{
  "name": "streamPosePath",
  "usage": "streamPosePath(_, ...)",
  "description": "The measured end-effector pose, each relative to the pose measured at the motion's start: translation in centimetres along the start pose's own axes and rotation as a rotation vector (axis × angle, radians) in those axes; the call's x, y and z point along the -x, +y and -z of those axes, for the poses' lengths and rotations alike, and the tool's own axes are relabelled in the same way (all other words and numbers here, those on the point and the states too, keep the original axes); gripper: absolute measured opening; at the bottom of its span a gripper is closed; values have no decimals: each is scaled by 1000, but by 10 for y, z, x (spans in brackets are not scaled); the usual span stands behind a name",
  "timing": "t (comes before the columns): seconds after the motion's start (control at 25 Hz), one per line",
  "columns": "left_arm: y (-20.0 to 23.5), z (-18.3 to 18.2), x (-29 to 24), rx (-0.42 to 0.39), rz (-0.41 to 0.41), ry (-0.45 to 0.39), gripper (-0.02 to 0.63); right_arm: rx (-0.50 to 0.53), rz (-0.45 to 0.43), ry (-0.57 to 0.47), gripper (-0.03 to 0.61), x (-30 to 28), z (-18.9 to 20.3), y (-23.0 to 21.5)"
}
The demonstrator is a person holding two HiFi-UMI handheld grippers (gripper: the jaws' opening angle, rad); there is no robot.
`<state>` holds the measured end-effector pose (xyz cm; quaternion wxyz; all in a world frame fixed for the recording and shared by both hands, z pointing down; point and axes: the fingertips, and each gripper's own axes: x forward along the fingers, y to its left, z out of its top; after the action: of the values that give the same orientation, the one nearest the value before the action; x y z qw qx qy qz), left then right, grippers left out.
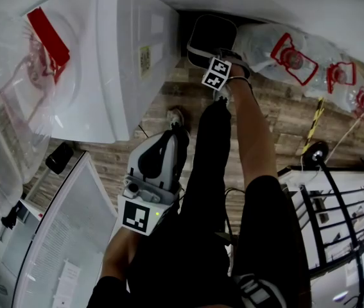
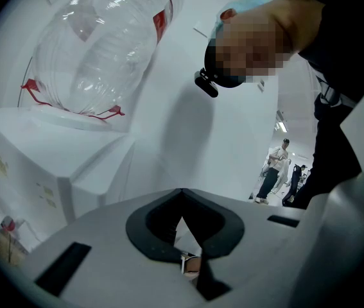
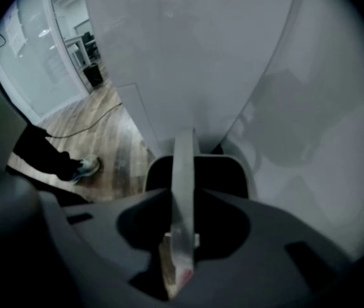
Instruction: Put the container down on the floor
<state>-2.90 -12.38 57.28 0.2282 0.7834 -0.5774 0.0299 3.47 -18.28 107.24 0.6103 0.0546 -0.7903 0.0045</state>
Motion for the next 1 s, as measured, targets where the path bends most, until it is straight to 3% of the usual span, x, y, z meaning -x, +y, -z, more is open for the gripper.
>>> streamPosePath(0.52, -2, 1, -3, 6, 3, 0, 26, -41, 58, -23, 115, -1, 1, -4)
streamPosePath(0.76, 1, 0, 0, 20, -8, -6, 26, -70, 68, -21, 170, 5, 0, -7)
streamPosePath(1.0, -3, -6, 4, 25, -1, -20, 26, -92, 82, -26, 179, 17, -1, -12)
